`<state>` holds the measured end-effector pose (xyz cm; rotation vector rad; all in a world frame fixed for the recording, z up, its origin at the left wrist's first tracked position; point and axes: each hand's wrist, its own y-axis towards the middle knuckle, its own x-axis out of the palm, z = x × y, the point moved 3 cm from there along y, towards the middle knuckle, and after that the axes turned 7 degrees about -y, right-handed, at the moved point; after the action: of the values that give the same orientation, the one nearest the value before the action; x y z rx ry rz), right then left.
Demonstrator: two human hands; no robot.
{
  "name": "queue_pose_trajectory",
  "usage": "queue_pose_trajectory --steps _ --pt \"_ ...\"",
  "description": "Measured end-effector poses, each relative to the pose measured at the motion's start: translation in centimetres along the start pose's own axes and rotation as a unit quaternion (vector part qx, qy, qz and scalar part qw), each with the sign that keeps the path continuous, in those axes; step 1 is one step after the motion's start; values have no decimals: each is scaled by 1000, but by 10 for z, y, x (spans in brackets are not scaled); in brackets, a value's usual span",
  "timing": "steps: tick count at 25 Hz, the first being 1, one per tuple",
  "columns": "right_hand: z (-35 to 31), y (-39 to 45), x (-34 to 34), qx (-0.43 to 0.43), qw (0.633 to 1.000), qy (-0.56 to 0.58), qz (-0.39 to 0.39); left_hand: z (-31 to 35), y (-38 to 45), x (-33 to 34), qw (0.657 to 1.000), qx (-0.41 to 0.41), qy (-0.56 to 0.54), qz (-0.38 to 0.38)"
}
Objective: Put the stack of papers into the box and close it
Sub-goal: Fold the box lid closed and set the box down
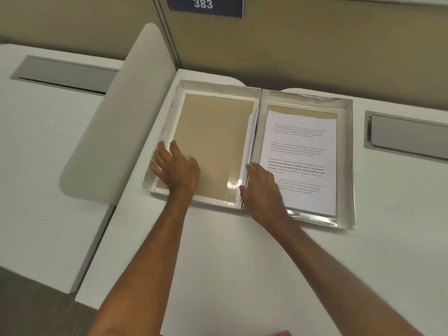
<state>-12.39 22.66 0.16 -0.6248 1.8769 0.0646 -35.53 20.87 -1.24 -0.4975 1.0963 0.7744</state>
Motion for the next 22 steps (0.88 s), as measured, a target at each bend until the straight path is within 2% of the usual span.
queue_pose_trajectory --steps 2,5,8,15,20,22 --pt "-4 -2 9 3 1000 -14 -16 -19 12 -6 998 -70 5 1" --pt "-4 -3 16 4 999 -31 -24 -38 25 -11 983 -170 -41 -49" --pt "-3 -1 18 -12 997 -63 -30 -43 35 -18 971 -208 -101 -58" --pt "1 1 17 -12 998 -35 -49 -28 33 -59 970 -182 -155 -52" --pt "8 -4 6 -6 999 -22 -26 11 28 -114 980 -116 -154 -50" --pt "9 -4 8 -4 999 -14 -36 22 30 -136 973 -100 -200 -51"
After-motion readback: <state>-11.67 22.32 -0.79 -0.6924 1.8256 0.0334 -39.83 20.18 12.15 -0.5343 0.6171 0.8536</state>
